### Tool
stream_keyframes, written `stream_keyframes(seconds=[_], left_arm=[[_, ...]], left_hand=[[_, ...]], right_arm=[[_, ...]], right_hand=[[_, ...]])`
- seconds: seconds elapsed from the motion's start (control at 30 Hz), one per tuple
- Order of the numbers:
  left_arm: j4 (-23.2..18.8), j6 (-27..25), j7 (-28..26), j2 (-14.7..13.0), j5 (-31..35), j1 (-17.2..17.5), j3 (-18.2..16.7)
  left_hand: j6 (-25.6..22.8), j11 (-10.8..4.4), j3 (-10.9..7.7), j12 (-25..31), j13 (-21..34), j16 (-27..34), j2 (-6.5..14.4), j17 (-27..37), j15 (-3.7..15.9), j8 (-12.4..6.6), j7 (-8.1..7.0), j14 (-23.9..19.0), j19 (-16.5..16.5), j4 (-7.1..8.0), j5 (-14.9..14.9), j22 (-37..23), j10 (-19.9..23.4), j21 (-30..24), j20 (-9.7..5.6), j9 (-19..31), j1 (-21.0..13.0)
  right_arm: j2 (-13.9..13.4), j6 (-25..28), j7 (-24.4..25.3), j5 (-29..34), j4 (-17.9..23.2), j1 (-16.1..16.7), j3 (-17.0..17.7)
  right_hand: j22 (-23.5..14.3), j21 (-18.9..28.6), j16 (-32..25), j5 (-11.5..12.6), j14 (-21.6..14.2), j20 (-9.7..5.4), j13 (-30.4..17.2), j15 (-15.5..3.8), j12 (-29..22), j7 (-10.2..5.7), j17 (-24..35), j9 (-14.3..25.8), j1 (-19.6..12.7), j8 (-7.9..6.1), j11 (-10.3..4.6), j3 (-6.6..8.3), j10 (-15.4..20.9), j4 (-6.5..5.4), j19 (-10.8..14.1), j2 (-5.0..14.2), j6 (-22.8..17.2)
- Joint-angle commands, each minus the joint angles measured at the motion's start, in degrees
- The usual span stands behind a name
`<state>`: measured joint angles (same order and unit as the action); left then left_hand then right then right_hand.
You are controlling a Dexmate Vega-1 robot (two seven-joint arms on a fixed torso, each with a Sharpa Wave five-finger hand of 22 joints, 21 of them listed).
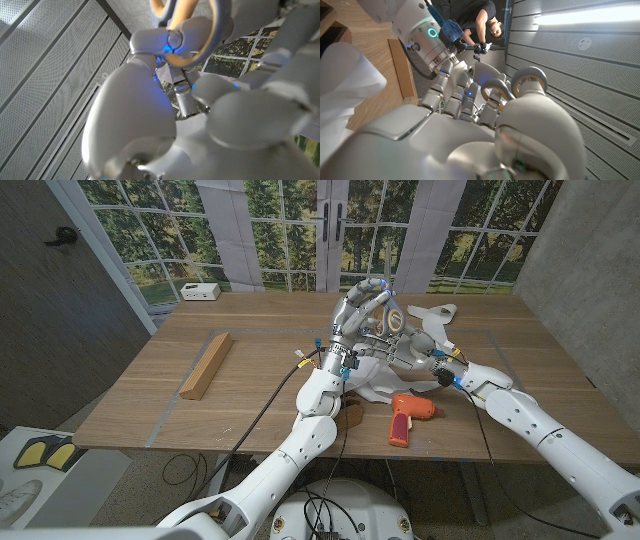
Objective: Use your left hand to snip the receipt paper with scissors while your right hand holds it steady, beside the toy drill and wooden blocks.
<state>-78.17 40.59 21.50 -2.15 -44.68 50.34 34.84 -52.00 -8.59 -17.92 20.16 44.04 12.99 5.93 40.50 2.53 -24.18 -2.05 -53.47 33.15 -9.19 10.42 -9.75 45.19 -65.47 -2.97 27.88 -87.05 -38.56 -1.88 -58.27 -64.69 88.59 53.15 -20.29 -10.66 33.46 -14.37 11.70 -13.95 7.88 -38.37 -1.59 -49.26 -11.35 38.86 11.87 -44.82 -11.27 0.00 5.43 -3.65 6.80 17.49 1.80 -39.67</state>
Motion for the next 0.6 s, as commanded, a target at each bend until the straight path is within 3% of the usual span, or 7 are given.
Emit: stream_keyframes(seconds=[0.03, 0.2, 0.37, 0.43, 0.6], left_arm=[[0.1, 0.5, -0.1, -0.5, 1.4, -0.5, 0.5], [0.8, 1.1, 0.3, -0.6, 2.0, -1.1, 0.7], [1.4, 1.6, 0.0, -0.6, 2.6, -1.2, 0.7], [1.6, 1.7, 0.1, -0.6, 2.7, -1.3, 0.7], [1.8, 2.2, -0.5, -0.9, 3.6, -1.3, 0.6]], left_hand=[[-0.6, 0.06, -0.16, 0.5, 0.2, 0.4, 0.1, 0.1, 9.92, -0.05, -0.18, -4.8, 0.5, -0.13, 0.2, -0.2, 0.5, 0.1, -8.25, 0.0, -0.9], [-0.7, 0.10, -0.16, 0.5, 0.1, 0.4, 0.1, 0.1, 9.90, -0.04, -0.21, -4.8, 0.5, -0.15, 0.2, -0.2, 0.6, 0.1, -8.27, -0.1, -0.9], [-0.8, -0.02, -0.12, 0.5, 0.2, 0.5, 0.0, 0.2, 9.86, -0.03, -0.12, -4.9, 0.5, -0.18, 0.2, -0.2, 0.7, 0.2, -8.31, -0.2, -1.0], [-0.8, -0.07, -0.18, 0.6, 0.2, 0.4, 0.0, 0.2, 9.85, -0.01, 0.00, -4.8, 0.5, -0.18, 0.2, -0.2, 0.6, 0.2, -8.30, -0.2, -1.0], [-1.1, -0.01, -0.15, 0.5, 0.2, 0.5, 0.0, 0.2, 9.82, -0.08, 0.00, -4.8, 0.6, -0.17, 0.2, -0.2, 0.6, 0.3, -8.30, -0.3, -1.0]], right_arm=[[0.6, 1.4, 0.5, -1.7, -1.0, 0.3, 0.8], [0.4, 1.4, -0.6, -1.0, -1.4, -0.2, 0.5], [0.2, 1.1, -1.1, -0.5, -1.8, -0.4, 0.5], [0.2, 0.8, -2.1, 0.1, -2.3, -0.9, 0.2], [-0.1, 0.3, -2.4, 1.1, -2.4, -1.3, -0.1]], right_hand=[[0.3, -0.9, 1.1, -0.1, 0.9, 0.09, 5.1, 4.47, 2.6, 0.61, -3.4, 0.3, -1.4, -0.38, 3.02, -0.22, 3.9, 0.62, 0.8, -0.75, 0.5], [0.8, -3.1, 2.5, -0.2, 1.3, 1.65, 10.4, 6.33, 5.7, 1.49, -7.5, 0.4, -2.9, -0.93, 4.47, 0.04, 7.8, 0.98, -0.5, -0.43, -0.9], [0.9, -5.4, 3.4, -0.4, 3.4, 2.16, 14.7, 6.36, 9.9, 2.29, -10.6, 0.5, -3.9, -0.96, 3.90, 0.41, 6.7, 0.94, -2.0, 0.56, -1.3], [0.9, -7.1, 3.9, -0.5, 5.8, 2.62, 16.8, 6.47, 12.1, 2.62, -12.2, 0.7, -4.2, -0.84, 3.81, 0.38, 5.6, 0.90, -4.1, 0.73, -1.0], [0.8, -9.9, 3.4, -0.6, 8.3, 4.23, 21.4, 7.75, 17.0, 6.92, -15.7, 1.3, -4.3, -0.87, 5.18, -0.04, 4.0, 0.66, -5.0, 0.80, 0.3]])
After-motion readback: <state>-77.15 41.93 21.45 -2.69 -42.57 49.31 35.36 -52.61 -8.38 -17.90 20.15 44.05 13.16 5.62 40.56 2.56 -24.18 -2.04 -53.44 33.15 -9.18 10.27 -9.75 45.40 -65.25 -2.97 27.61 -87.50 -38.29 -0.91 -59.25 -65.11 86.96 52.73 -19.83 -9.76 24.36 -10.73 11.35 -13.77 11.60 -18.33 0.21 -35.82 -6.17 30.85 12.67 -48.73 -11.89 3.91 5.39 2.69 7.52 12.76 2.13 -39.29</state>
